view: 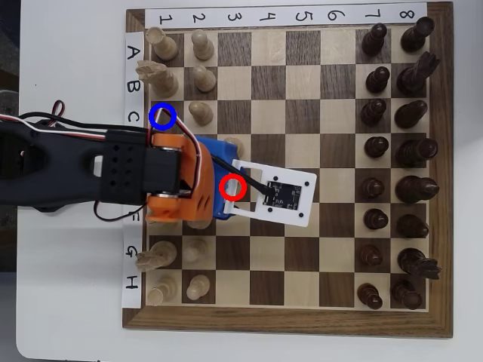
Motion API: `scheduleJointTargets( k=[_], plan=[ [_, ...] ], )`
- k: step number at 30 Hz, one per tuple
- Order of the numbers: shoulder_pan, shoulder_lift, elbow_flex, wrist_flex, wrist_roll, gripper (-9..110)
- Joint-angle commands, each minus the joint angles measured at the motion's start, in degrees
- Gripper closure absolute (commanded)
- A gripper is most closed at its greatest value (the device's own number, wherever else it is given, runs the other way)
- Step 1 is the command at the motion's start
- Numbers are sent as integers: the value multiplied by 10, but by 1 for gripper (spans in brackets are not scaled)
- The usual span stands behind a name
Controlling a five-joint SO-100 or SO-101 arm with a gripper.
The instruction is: Move the piece to destination
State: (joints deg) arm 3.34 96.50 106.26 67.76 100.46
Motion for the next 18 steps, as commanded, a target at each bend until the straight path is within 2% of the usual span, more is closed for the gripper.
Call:
scheduleJointTargets(
  k=[1, 18],
  plan=[
    [2, 4, -21, -20, 150, 88],
    [20, 2, -22, -9, 149, 101]
  ],
)
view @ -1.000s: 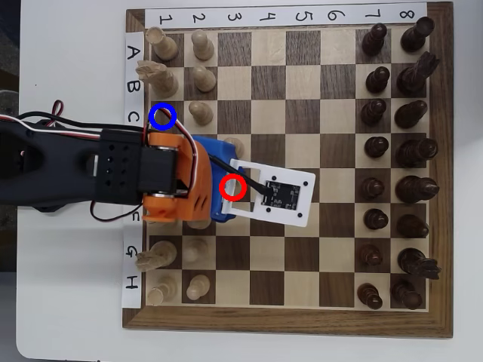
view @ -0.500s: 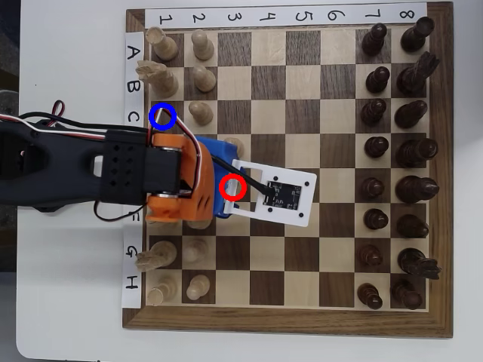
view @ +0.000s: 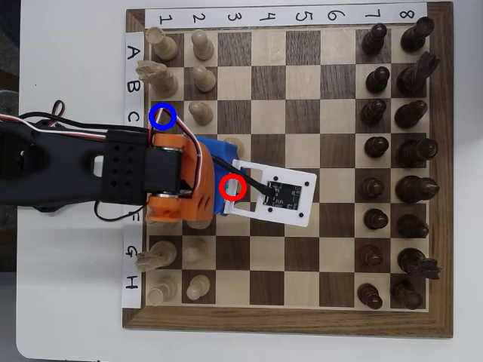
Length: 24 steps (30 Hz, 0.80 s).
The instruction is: Move the piece to destination
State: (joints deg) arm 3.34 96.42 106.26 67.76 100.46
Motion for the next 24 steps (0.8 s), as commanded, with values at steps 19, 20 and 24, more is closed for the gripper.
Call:
scheduleJointTargets(
  k=[19, 20, 24],
  plan=[
    [41, 70, -76, 41, 159, 101],
    [42, 76, -81, 46, 164, 101],
    [46, 101, -98, 58, 181, 101]
  ],
)
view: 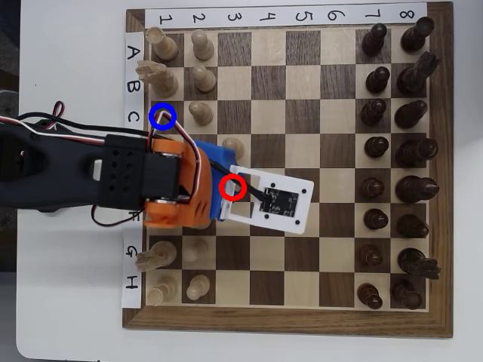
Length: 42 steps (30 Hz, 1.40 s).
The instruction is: Move the piece to destination
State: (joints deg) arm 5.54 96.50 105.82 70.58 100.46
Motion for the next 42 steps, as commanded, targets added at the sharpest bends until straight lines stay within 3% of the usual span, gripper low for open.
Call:
scheduleJointTargets(
  k=[1, 21, 31, 42],
  plan=[
    [25, 105, -98, 33, 184, 101],
    [40, 152, -258, 123, 207, 101],
    [20, 176, -427, 279, 185, 101],
    [-30, 227, -497, 282, 139, 101]
  ],
)
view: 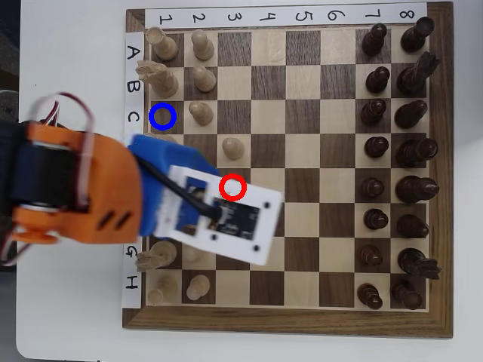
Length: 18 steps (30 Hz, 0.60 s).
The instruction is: Move the piece to destination
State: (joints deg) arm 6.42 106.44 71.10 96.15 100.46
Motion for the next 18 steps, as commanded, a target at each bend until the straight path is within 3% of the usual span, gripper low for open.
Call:
scheduleJointTargets(
  k=[1, 18],
  plan=[
    [-46, 135, -142, 26, 131, 101],
    [-145, 339, 202, 26, 110, 101]
  ],
)
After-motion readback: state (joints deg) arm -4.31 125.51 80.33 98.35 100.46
